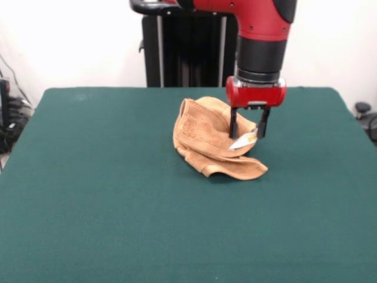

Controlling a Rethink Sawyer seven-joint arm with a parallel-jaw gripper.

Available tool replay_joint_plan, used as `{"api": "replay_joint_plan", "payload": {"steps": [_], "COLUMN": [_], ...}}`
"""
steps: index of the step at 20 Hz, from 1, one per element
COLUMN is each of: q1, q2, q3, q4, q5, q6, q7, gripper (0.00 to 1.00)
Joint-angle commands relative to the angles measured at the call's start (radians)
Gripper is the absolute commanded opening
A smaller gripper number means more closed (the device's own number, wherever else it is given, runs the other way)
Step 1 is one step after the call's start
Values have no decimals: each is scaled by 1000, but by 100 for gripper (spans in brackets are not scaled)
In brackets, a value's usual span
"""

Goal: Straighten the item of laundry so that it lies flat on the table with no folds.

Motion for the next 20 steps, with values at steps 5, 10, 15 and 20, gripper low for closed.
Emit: {"api": "replay_joint_plan", "payload": {"steps": [5, 10, 15, 20], "q1": [67, 64, 63, 60], "q2": [59, 67, 73, 77], "q3": [7, 14, 13, 12], "q4": [-63, -68, -78, -86], "q5": [75, 68, 58, 51], "q6": [107, 44, -14, -39], "q7": [203, 203, 204, 203], "gripper": [100, 100, 100, 100]}}
